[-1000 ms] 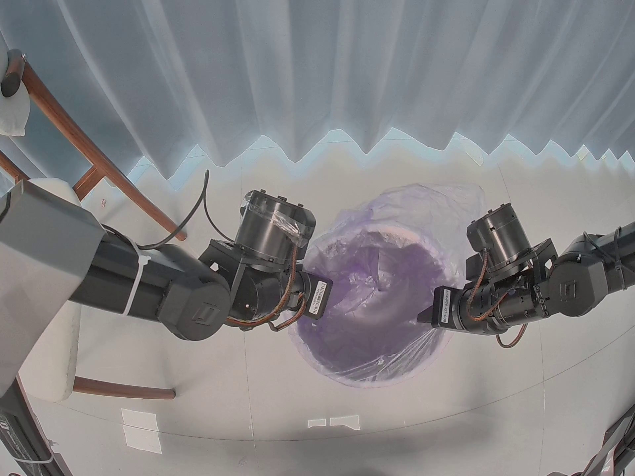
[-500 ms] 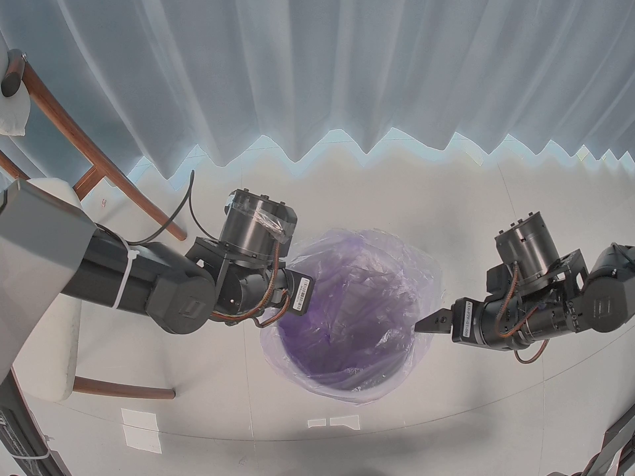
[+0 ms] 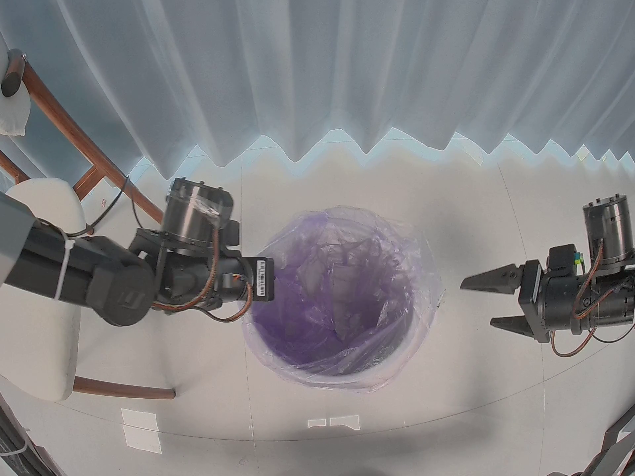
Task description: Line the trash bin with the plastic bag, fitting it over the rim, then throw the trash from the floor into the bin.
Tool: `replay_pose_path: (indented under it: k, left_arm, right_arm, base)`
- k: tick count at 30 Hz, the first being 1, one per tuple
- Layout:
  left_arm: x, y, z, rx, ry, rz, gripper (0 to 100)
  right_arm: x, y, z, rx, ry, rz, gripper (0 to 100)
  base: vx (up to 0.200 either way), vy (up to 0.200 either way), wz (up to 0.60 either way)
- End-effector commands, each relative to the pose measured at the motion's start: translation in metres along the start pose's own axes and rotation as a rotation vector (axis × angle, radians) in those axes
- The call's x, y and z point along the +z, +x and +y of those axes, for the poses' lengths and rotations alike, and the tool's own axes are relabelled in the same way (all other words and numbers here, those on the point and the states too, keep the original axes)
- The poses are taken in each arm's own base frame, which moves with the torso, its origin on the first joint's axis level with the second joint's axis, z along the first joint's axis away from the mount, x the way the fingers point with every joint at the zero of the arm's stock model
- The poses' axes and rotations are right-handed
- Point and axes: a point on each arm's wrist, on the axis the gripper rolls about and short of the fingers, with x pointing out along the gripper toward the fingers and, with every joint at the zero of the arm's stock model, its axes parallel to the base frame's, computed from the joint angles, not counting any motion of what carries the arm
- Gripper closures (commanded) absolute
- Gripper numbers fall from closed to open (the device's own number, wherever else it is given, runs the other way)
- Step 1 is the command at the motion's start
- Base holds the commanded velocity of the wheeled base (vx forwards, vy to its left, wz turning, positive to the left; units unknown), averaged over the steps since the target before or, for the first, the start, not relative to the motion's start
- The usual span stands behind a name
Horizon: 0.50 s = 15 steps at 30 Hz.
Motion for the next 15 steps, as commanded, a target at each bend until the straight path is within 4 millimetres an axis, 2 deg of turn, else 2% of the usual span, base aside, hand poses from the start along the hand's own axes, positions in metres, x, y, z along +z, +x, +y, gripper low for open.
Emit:
replay_pose_path:
  k: [1, 4, 9, 15]
  left_arm:
    - [-0.003, -0.049, 0.046, -0.121, -0.190, -0.056, 100]
    - [-0.022, -0.060, 0.066, -0.216, -0.210, -0.067, 100]
    - [-0.051, -0.063, 0.083, -0.313, -0.212, -0.105, 100]
    - [-0.076, -0.046, 0.094, -0.383, -0.229, -0.147, 100]
  right_arm:
    - [0.001, -0.020, -0.011, 0.136, 0.070, -0.106, 0]
    - [-0.006, -0.019, -0.015, 0.191, 0.048, -0.104, 0]
    - [-0.007, -0.016, -0.012, 0.293, 0.051, -0.102, 0]
    - [-0.002, -0.017, 0.000, 0.434, 0.131, -0.111, 0]
  base:
    - [0.000, 0.000, 0.00]
    - [0.000, 0.000, 0.00]
    - [0.000, 0.000, 0.00]
    - [0.000, 0.000, 0.00]
